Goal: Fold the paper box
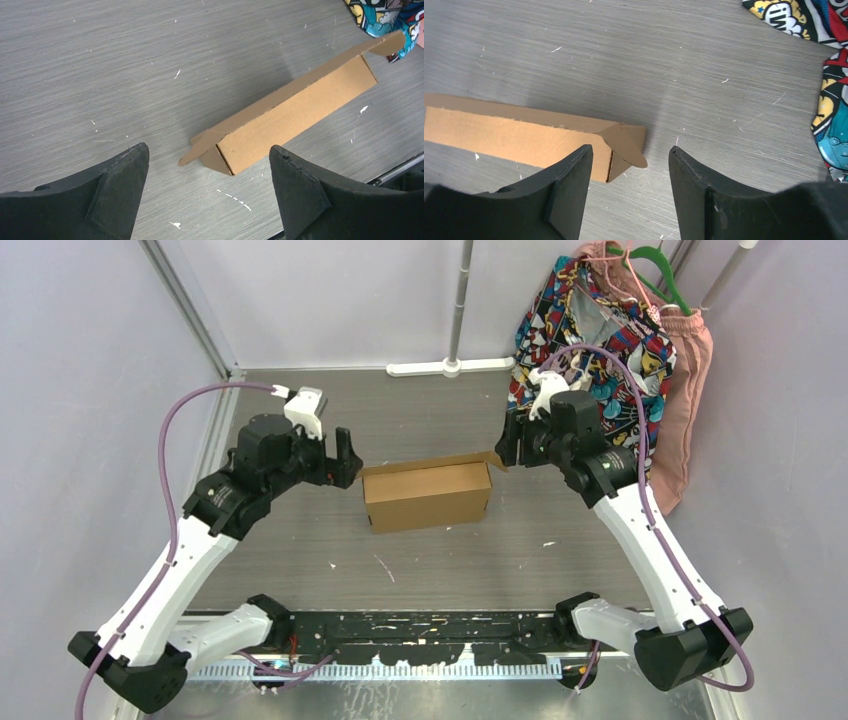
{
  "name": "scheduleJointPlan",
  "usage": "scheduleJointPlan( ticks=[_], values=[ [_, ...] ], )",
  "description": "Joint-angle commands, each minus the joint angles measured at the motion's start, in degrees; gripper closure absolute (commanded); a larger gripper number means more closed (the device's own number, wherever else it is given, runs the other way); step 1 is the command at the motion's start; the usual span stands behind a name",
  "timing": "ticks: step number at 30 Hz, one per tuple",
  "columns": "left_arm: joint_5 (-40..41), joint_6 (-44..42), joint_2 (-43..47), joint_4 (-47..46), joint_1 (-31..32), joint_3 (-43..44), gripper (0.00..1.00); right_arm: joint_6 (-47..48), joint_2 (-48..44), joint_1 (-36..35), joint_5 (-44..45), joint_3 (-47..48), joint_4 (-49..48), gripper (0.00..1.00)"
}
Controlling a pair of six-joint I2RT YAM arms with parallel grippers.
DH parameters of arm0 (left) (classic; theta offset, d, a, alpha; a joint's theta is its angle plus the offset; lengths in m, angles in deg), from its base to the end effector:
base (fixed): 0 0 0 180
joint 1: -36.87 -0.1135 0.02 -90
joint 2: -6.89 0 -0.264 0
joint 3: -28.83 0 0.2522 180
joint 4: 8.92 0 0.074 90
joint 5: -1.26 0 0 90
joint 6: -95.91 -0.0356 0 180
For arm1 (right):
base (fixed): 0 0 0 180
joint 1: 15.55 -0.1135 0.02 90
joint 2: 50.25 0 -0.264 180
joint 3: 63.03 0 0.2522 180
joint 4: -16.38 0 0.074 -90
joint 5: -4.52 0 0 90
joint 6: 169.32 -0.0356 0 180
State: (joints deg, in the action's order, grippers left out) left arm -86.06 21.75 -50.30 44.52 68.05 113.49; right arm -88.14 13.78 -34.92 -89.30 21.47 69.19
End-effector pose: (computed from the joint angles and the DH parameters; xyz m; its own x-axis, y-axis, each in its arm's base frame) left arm 0.1713 -0.1017 0.4037 -0.4918 -0.0211 -0.8705 0.3607 0.9050 -0.2257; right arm 0.2192 0.0796 0.3805 -0.5576 -0.0339 -0.8294 -0.3021 0.9389 0.1648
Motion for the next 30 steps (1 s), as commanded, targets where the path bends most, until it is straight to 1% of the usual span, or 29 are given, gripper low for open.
scheduleJointPlan(
  ticks=[1, 3, 6, 17, 19, 21, 22, 23, 24, 27, 29, 30],
  values=[
    [-2.4, -2.4, 3.6, -2.1, 0.3, -1.8, 0.11, 1.7, -2.8, 0.0, -4.9, -0.2, -0.8, 0.38],
    [-4.8, -2.9, 3.9, -1.6, 0.3, -2.3, 0.12, 1.8, -2.7, -0.2, -5.6, -0.4, -0.6, 0.42],
    [-6.7, -3.3, 3.9, -1.6, 0.3, -3.0, 0.15, 2.3, -3.0, -0.5, -5.7, -1.1, -0.7, 0.43],
    [-3.8, -8.8, 4.1, -0.7, 0.3, -3.5, 0.14, 3.6, -3.0, -0.9, -5.4, -3.4, -2.7, 0.45],
    [-3.8, -9.6, 3.5, -0.6, 0.2, -3.5, 0.15, 3.7, -3.0, -0.9, -5.3, -3.6, -2.9, 0.46],
    [-4.2, -10.3, 2.8, -0.5, 0.3, -3.6, 0.24, 3.8, -2.8, -0.9, -5.3, -3.7, -3.1, 0.49],
    [-4.3, -10.5, 2.5, -0.3, 0.2, -3.6, 0.25, 3.8, -2.8, -0.9, -5.3, -3.7, -3.2, 0.5],
    [-4.6, -10.7, 2.3, -0.6, 0.3, -3.8, 0.29, 3.9, -2.8, -0.9, -5.5, -3.7, -3.3, 0.5],
    [-5.0, -10.9, 2.3, -0.9, 0.3, -4.1, 0.38, 4.0, -2.9, -0.9, -5.7, -3.6, -3.5, 0.51],
    [-5.4, -11.0, 2.1, -1.4, 0.3, -4.3, 0.42, 4.1, -2.8, -0.9, -5.8, -3.5, -3.5, 0.53],
    [-6.0, -11.2, 1.8, -1.6, 0.3, -4.2, 0.51, 4.2, -2.6, -0.9, -6.0, -3.5, -3.6, 0.58],
    [-6.0, -11.3, 1.5, -1.6, 0.3, -4.2, 0.53, 4.3, -2.5, -0.9, -6.2, -3.4, -3.6, 0.58]
  ],
)
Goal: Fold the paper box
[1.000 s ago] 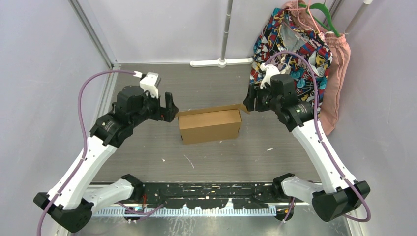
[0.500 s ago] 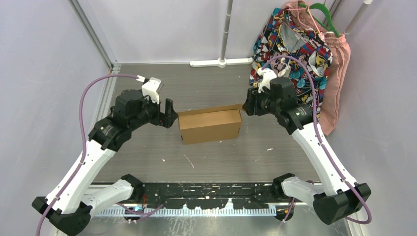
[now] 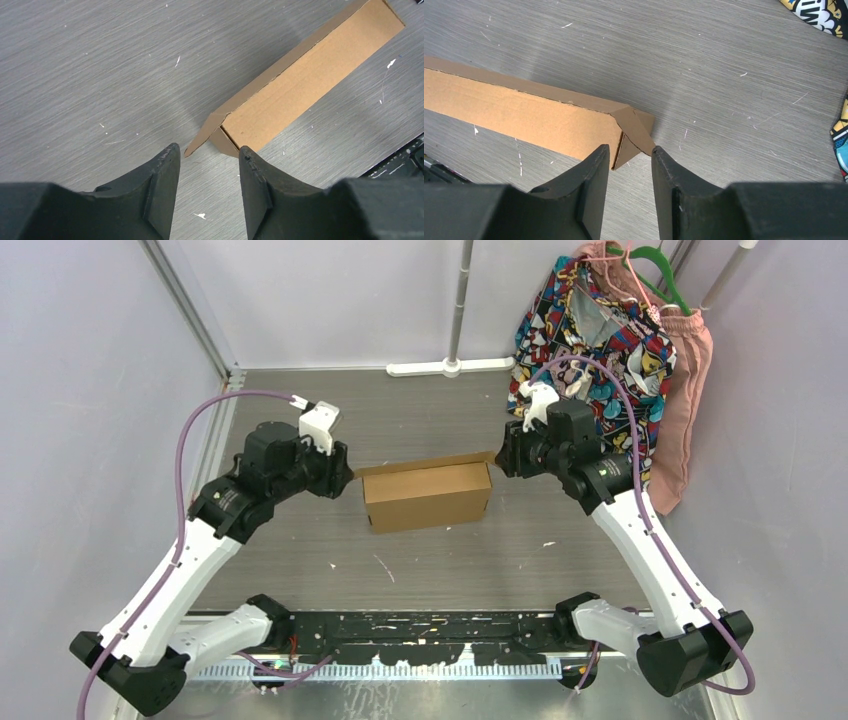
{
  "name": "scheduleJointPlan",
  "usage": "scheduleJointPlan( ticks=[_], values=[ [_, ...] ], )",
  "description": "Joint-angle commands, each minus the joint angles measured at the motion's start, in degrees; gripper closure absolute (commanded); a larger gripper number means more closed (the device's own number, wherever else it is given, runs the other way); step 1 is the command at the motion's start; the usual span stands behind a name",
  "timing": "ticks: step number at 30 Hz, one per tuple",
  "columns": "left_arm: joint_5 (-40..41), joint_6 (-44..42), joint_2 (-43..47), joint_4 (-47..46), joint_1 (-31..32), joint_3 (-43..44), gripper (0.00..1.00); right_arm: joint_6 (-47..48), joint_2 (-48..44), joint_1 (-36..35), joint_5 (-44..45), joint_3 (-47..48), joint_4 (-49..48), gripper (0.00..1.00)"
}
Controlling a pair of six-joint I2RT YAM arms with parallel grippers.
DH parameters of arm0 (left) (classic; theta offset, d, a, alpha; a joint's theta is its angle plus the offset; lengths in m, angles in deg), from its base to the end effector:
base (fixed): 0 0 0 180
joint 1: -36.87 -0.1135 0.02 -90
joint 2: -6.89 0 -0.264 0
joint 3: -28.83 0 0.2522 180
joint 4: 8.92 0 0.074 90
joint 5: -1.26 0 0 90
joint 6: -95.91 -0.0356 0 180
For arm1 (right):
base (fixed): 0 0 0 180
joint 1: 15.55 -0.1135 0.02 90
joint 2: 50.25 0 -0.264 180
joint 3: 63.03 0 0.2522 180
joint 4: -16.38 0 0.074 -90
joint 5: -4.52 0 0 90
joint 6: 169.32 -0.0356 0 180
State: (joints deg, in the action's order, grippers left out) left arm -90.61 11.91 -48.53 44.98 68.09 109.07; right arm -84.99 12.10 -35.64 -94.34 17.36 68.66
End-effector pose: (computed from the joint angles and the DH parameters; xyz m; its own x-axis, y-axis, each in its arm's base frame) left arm 0.1660 -0.1020 0.3835 -0.4701 0.1627 -0.8675 0.4960 0.8617 -0.1071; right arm 0.2118 0.0833 0.3640 -0.5712 -0.1050 -0.8141 -0.4045 0.8990 0.1679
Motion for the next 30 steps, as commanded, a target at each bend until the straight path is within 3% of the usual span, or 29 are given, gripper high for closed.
scheduleJointPlan(
  ticks=[1, 3, 6, 14, 19, 21, 30],
  values=[
    [-1.5, -1.6, -0.5, -1.8, 0.2, 0.4, 0.55, 1.1, -0.6, -0.2, -1.1, 0.7, -3.1, 0.59],
    [-1.6, -1.8, -0.9, -1.7, 0.2, 0.6, 0.65, 1.2, -0.6, -0.2, -1.2, 0.6, -3.3, 0.62],
    [-1.2, -1.8, -0.9, -1.8, 0.2, 0.6, 0.61, 1.4, -0.4, -0.2, -1.4, 0.5, -3.3, 0.63],
    [-1.6, -2.2, -1.1, -2.1, 0.2, 0.4, 0.63, 1.8, 0.5, -0.2, -1.6, 0.6, -3.4, 0.59],
    [-2.4, -1.9, -0.6, -1.9, 0.2, -0.1, 0.69, 1.9, 1.7, -0.2, -2.6, 1.3, -3.8, 0.6],
    [-2.8, -1.7, -0.2, -2.0, 0.2, -0.3, 0.77, 2.0, 2.1, -0.2, -3.0, 1.4, -4.0, 0.6],
    [-4.2, -1.5, -0.8, -1.8, 0.2, -0.2, 0.75, 1.8, 3.0, -0.1, -3.5, 1.6, -4.7, 0.6]
  ],
)
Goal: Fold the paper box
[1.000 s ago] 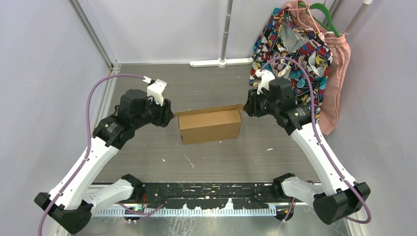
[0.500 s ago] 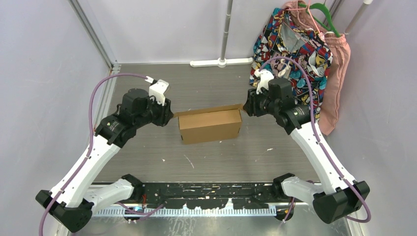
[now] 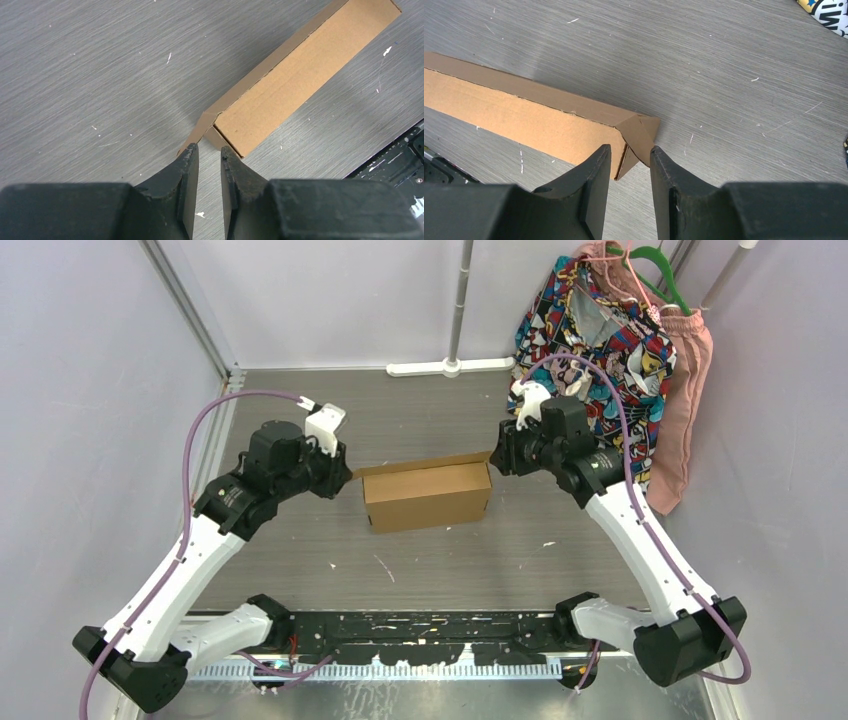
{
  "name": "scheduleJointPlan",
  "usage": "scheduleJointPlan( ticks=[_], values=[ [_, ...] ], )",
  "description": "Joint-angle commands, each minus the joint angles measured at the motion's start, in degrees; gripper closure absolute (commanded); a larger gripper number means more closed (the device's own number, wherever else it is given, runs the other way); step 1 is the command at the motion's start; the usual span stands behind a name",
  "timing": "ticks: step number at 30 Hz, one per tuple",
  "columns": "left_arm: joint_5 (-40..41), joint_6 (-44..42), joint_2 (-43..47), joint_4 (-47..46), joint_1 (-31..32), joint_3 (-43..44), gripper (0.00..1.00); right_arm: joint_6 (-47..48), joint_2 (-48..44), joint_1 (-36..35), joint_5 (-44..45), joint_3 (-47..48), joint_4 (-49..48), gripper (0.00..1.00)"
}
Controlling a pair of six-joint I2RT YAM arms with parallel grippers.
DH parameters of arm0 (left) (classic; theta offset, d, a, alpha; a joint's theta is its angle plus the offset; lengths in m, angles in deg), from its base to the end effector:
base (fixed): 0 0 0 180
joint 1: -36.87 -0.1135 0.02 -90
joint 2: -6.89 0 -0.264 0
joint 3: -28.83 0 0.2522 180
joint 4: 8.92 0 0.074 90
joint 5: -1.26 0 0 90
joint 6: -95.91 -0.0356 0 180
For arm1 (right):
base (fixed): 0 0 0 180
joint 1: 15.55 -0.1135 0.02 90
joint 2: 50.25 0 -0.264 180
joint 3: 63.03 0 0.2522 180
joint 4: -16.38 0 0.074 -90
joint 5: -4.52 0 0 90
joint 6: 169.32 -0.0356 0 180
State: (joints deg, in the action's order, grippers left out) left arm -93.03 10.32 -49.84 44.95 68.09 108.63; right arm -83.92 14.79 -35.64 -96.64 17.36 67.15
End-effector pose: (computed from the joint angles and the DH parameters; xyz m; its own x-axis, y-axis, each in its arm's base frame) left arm 0.1707 -0.1066 0.3770 -0.4806 0.2016 -0.8535 0.5365 0.8375 -0.1042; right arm 0.2236 0.0891 0.3565 -0.5815 -0.1289 -0.8033 -0.4399 0.8804 0.1772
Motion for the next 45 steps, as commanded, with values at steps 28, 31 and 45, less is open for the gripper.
scheduleJointPlan(
  ticks=[28, 31, 45],
  values=[
    [0.1, -1.7, -3.8, -2.8, 0.2, 2.5, 0.76, 0.8, 0.9, -0.1, -1.8, 1.3, -3.4, 0.6],
    [0.1, -1.8, -4.1, -2.8, 0.2, 2.8, 0.76, 0.8, 0.8, -0.2, -2.0, 1.2, -3.3, 0.61],
    [-1.4, -2.3, -2.2, -1.7, 0.2, 4.7, 0.68, 0.7, 0.8, -0.3, -2.4, 0.9, -3.6, 0.61]
  ],
)
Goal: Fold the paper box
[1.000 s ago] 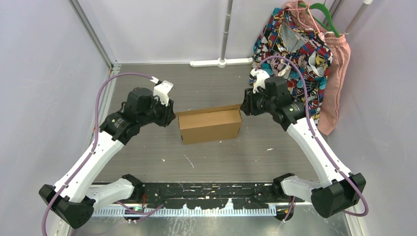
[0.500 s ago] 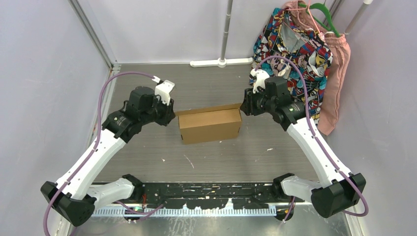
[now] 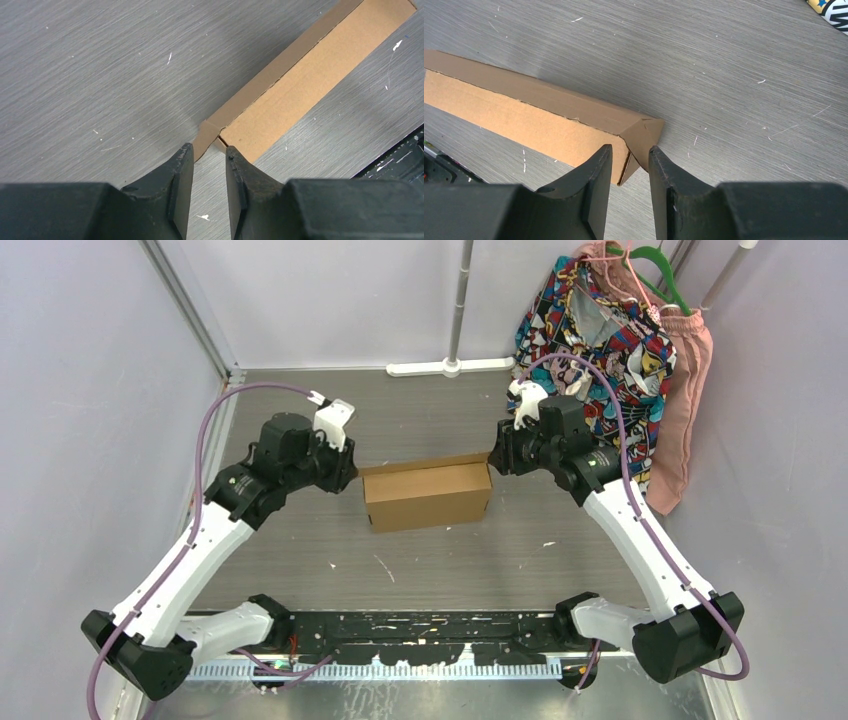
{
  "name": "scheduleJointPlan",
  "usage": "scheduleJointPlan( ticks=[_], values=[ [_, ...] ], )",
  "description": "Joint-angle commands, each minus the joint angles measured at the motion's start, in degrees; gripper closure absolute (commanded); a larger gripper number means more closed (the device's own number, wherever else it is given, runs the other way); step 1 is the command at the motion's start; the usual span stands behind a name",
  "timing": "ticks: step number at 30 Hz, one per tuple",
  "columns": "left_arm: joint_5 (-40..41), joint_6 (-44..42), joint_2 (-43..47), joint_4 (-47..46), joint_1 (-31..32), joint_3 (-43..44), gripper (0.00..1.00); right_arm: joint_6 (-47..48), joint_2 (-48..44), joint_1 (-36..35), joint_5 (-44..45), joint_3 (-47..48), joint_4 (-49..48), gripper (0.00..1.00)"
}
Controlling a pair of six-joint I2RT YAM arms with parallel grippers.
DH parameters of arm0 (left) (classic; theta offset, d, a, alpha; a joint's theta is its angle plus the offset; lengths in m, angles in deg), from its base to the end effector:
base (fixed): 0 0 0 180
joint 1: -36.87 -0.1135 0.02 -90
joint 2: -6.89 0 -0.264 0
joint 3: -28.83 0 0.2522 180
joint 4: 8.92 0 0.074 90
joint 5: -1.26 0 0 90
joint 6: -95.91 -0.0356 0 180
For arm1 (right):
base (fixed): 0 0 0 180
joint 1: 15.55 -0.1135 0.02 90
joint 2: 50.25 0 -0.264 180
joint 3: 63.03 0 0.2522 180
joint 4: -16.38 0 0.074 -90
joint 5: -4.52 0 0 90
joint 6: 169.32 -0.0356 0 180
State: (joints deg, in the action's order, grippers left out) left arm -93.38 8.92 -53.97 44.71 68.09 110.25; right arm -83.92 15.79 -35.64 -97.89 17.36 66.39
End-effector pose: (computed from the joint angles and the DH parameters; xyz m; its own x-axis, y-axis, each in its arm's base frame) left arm 0.1861 -0.1161 0.3729 -0.4962 0.2395 -0.8345 0.5493 0.8310 -0.0881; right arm 0.2279 0.0915 0.3538 -0.5858 -0.1309 -0.7998 -0.4539 0.8705 0.1900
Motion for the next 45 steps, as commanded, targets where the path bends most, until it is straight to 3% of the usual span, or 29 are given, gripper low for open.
scheduleJointPlan(
  ticks=[1, 14, 45],
  values=[
    [-1.1, -1.0, 2.1, -1.4, 0.2, 3.1, 0.68, 0.7, -0.1, -0.2, -1.2, 0.9, -2.8, 0.62],
    [-3.0, -2.0, -1.6, -0.8, 0.2, 2.5, 0.68, 0.6, -0.1, -0.2, -1.6, 0.7, -2.9, 0.62],
    [-1.0, -2.0, -1.6, 1.2, 0.2, 2.1, 0.82, 0.6, -0.2, -0.7, -0.4, 0.8, -2.6, 0.67]
  ],
)
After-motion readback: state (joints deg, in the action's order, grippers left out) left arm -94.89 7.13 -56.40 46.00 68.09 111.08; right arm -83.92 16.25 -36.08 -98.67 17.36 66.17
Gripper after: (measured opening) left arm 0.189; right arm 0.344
